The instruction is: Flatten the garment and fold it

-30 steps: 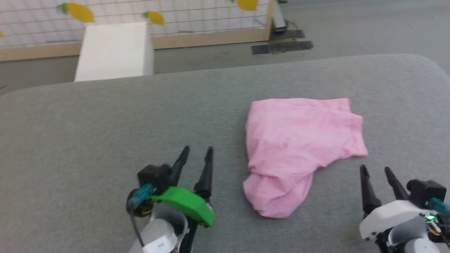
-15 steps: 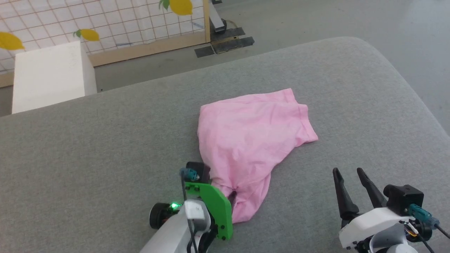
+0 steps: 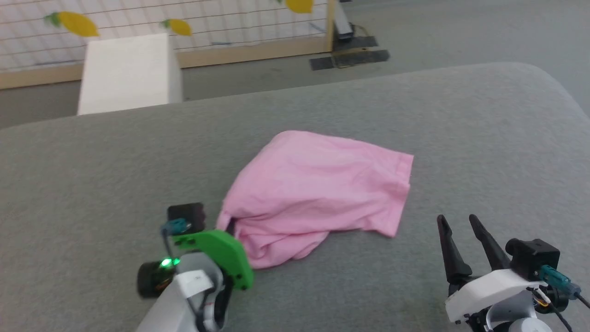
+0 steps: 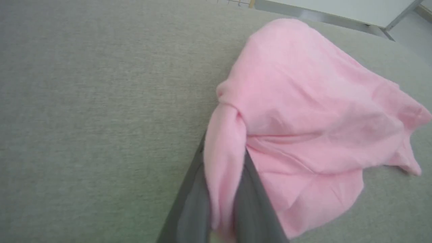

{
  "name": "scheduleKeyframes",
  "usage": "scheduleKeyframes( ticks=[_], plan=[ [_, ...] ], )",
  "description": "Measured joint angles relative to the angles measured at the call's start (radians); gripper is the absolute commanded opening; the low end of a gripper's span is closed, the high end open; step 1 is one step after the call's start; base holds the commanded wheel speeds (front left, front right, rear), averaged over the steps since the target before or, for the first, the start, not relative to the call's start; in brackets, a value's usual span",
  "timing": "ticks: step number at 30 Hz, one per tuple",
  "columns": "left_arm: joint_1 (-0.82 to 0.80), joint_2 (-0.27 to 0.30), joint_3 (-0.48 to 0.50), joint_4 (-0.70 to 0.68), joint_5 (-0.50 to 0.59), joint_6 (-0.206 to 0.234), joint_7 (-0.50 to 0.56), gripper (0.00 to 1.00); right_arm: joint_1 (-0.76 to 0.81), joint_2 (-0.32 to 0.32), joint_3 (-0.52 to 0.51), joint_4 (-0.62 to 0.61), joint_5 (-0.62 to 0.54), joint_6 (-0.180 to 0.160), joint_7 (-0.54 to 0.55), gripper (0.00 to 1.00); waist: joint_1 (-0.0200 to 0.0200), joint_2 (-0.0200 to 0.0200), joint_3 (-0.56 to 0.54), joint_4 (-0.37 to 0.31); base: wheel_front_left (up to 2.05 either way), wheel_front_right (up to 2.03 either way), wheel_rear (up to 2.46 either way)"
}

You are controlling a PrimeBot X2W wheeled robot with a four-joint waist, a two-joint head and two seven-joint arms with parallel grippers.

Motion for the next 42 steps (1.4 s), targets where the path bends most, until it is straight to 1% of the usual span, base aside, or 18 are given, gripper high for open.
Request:
scheduleKeyframes(
  ticks=[7,9,10,11,13,16,20,22,24,26,30,32,33,34,35,36,38,42],
  plan=[
    [0.129,0.066,0.069,-0.083,-0.023,0.065,-0.007,0.0,0.002,0.0,0.017,-0.008,-0.001,0.0,0.022,1.0,0.0,0.0,-0.015,0.124,0.0,0.0,0.0],
    [0.16,0.078,0.079,-0.107,-0.027,0.072,-0.007,0.0,0.002,0.0,0.03,-0.013,-0.001,0.0,0.027,1.0,0.0,0.0,-0.018,0.161,0.0,0.0,0.0],
    [0.17,0.079,0.083,-0.116,-0.034,0.072,-0.007,0.47,0.002,0.0,0.036,-0.014,-0.002,0.0,0.028,1.0,0.0,0.0,-0.02,0.175,0.0,0.0,0.0],
    [0.179,0.079,0.083,-0.128,-0.04,0.07,-0.008,1.0,0.002,0.0,0.04,-0.014,-0.001,0.0,0.034,1.0,0.0,0.0,-0.021,0.192,0.0,0.0,0.0],
    [0.188,0.077,0.085,-0.141,-0.047,0.067,-0.023,1.0,0.0,0.0,0.055,-0.012,-0.002,0.0,0.047,1.0,0.0,0.0,-0.022,0.221,0.0,0.0,0.0],
    [0.194,0.066,0.092,-0.16,-0.063,0.052,-0.073,1.0,-0.003,0.001,0.076,0.0,-0.006,0.0,0.085,1.0,0.0,0.0,-0.023,0.264,0.0,0.0,0.0],
    [0.195,0.05,0.107,-0.176,-0.055,0.034,-0.198,1.0,-0.015,0.001,0.095,0.034,-0.022,0.0,0.177,1.0,0.0,0.0,-0.02,0.319,0.0,0.0,0.0],
    [0.194,0.043,0.114,-0.178,-0.037,0.03,-0.272,1.0,-0.032,0.001,0.106,0.055,-0.039,0.0,0.247,1.0,0.0,0.0,-0.016,0.347,0.0,0.0,0.0],
    [0.193,0.033,0.121,-0.179,-0.017,0.026,-0.312,1.0,-0.048,0.002,0.102,0.069,-0.048,0.0,0.296,1.0,0.0,0.0,-0.012,0.372,0.0,0.0,0.0],
    [0.19,0.024,0.13,-0.18,-0.001,0.023,-0.336,1.0,-0.068,0.002,0.101,0.09,-0.07,0.0,0.37,1.0,0.0,0.0,-0.005,0.397,0.0,0.0,0.0],
    [0.188,-0.001,0.147,-0.181,0.029,0.008,-0.347,1.0,-0.099,0.001,0.094,0.113,-0.123,0.0,0.471,1.0,0.0,0.0,0.013,0.435,0.0,0.0,0.0],
    [0.185,-0.013,0.159,-0.184,0.049,-0.001,-0.347,1.0,-0.106,0.001,0.105,0.121,-0.125,0.0,0.529,1.0,0.0,0.0,0.024,0.45,0.0,0.0,0.0],
    [0.184,-0.021,0.17,-0.191,0.059,-0.006,-0.347,1.0,-0.107,0.001,0.107,0.118,-0.127,0.0,0.548,0.67,0.0,0.0,0.029,0.456,0.0,0.0,0.0],
    [0.184,-0.026,0.179,-0.197,0.065,-0.011,-0.348,1.0,-0.108,0.0,0.108,0.113,-0.128,0.0,0.559,0.38,0.0,0.0,0.033,0.46,0.0,0.0,0.0],
    [0.184,-0.031,0.188,-0.203,0.073,-0.019,-0.348,1.0,-0.11,-0.002,0.11,0.106,-0.129,0.0,0.571,0.17,0.0,0.0,0.038,0.463,0.0,0.0,0.0],
    [0.185,-0.036,0.198,-0.208,0.084,-0.024,-0.349,1.0,-0.11,-0.003,0.111,0.098,-0.131,0.0,0.575,0.0,0.0,0.0,0.042,0.464,0.0,0.0,0.0],
    [0.185,-0.044,0.217,-0.216,0.108,-0.034,-0.351,1.0,-0.11,-0.003,0.109,0.087,-0.133,0.0,0.582,0.0,0.0,0.0,0.044,0.46,0.0,0.0,0.0],
    [0.186,-0.061,0.248,-0.225,0.134,-0.055,-0.351,1.0,-0.093,0.004,0.065,0.048,-0.134,0.0,0.563,0.0,0.0,0.0,0.041,0.436,0.0,0.0,0.0]
  ],
)
